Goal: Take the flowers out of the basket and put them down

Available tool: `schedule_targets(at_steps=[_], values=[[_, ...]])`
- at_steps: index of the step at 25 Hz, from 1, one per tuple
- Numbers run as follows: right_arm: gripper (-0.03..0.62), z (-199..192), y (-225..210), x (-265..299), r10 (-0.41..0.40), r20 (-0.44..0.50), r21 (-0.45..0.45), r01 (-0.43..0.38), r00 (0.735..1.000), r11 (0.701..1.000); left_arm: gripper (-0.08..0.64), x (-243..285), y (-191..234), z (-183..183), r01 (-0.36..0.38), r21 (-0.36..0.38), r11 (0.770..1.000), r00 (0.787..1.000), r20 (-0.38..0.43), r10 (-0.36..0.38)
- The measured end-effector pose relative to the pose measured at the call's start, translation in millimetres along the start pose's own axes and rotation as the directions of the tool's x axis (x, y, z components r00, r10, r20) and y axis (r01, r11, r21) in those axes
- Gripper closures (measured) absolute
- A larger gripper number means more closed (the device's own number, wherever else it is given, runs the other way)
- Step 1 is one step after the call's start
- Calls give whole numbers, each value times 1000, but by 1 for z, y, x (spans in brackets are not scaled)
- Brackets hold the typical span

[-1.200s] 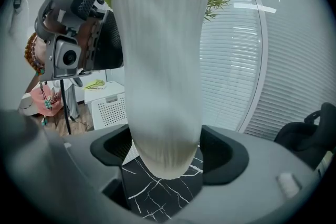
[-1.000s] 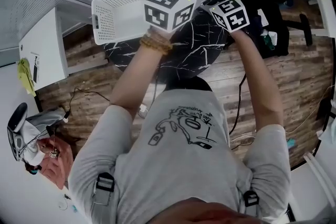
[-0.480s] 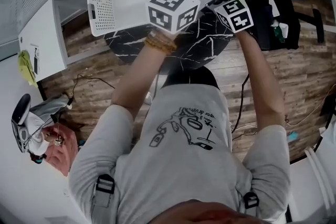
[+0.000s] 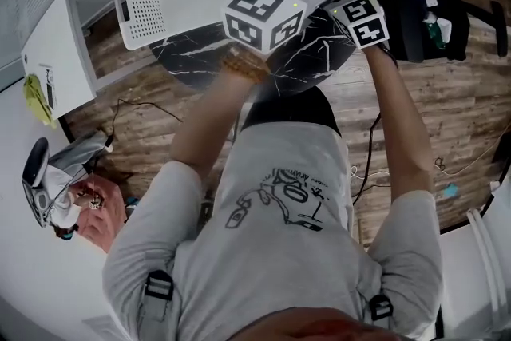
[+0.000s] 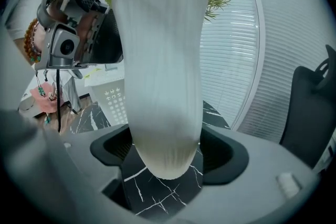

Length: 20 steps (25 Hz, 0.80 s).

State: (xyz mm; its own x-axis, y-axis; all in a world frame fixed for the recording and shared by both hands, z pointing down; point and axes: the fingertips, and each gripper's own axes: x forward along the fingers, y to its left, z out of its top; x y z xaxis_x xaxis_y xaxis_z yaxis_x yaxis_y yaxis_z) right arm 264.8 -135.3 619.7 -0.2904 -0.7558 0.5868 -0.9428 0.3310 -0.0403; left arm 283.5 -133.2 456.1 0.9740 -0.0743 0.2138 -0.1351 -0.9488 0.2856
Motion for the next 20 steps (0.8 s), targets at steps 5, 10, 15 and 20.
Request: schedule_targets(at_steps=[5, 10, 15, 20], values=[[183, -26, 2, 11, 7, -7, 11, -7, 1000, 1000, 169, 4, 3, -24, -1, -17, 1000, 1000, 13, 1], [183, -43, 0, 19, -8, -11, 25, 9, 1000, 1000, 169, 8, 2, -41, 2, -12, 1000, 1000, 24, -2], [181, -61, 0, 25, -14, -26, 23, 14, 1000, 1000, 169, 10, 4, -58, -1, -25, 1000, 999, 32, 2], [181, -70, 2, 31, -19, -13, 20, 19, 1000, 1000, 170, 9, 8, -68, -4, -31, 1000, 999, 37, 5]])
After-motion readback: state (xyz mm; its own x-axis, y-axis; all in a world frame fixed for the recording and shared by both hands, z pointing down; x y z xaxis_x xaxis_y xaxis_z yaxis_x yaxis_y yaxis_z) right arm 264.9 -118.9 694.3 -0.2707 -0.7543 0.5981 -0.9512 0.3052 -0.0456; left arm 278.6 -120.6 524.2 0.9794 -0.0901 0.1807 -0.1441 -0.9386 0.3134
